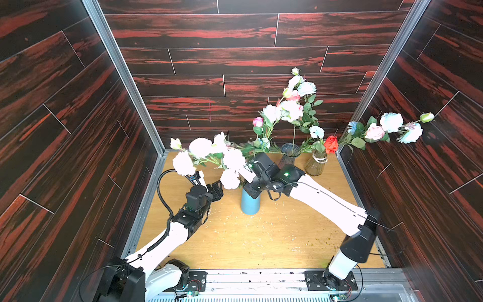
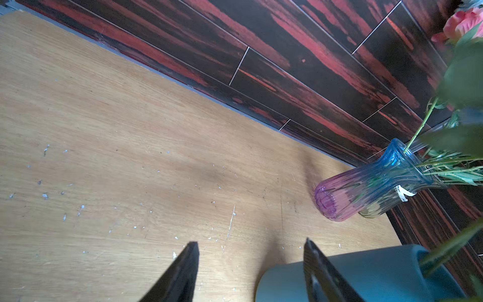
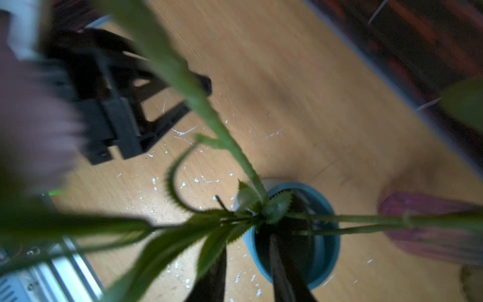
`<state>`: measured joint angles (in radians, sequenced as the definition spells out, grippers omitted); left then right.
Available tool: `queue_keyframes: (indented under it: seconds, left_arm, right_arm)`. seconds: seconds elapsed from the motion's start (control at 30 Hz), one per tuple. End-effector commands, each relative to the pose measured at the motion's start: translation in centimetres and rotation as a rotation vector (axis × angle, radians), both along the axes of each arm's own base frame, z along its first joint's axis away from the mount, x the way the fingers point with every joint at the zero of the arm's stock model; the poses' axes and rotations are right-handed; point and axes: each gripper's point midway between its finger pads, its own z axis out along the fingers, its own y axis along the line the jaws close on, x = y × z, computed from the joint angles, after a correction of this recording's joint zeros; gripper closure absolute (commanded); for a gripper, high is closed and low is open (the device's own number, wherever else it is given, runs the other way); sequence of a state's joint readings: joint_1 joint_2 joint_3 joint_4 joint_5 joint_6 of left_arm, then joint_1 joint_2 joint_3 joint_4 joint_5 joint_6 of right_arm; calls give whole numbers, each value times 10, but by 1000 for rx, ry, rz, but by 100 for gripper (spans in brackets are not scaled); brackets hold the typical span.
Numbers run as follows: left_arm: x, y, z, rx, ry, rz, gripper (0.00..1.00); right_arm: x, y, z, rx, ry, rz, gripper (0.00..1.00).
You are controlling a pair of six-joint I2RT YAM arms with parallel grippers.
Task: Pick out blue flowers from the vase
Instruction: Move the vase to the center of the board, then pick up the flower from the vase.
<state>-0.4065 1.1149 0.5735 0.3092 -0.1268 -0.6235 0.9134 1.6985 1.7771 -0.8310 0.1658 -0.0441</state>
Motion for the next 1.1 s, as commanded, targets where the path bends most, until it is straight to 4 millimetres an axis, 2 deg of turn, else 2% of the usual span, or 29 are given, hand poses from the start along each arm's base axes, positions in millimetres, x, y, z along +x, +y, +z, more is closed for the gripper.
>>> queue_keyframes:
  seconds: [0.0, 0.23, 0.57, 0.73, 0.83, 0.93, 1.07]
  left_arm:
    - [7, -7, 19, 4, -51, -24, 32]
    - [9, -13, 25, 24, -72, -45, 31]
    - [5, -16, 28, 31, -90, -61, 31]
    - [5, -18, 28, 35, -91, -67, 31]
    - [5, -19, 28, 36, -91, -70, 31]
    - [4, -18, 28, 36, -93, -69, 31]
    - [4, -19, 28, 36, -93, -70, 31]
  right_arm:
    - [-7, 6, 20, 81, -24, 35, 62]
    - [-14, 5, 37, 137, -46, 50, 58]
    - [-33, -11, 99, 313, -162, 82, 48]
    - [-39, -17, 109, 342, -180, 90, 46]
    - [-30, -24, 106, 330, -190, 48, 45]
    - [-8, -41, 102, 343, -177, -23, 45]
    - [16, -62, 106, 377, -179, -84, 45]
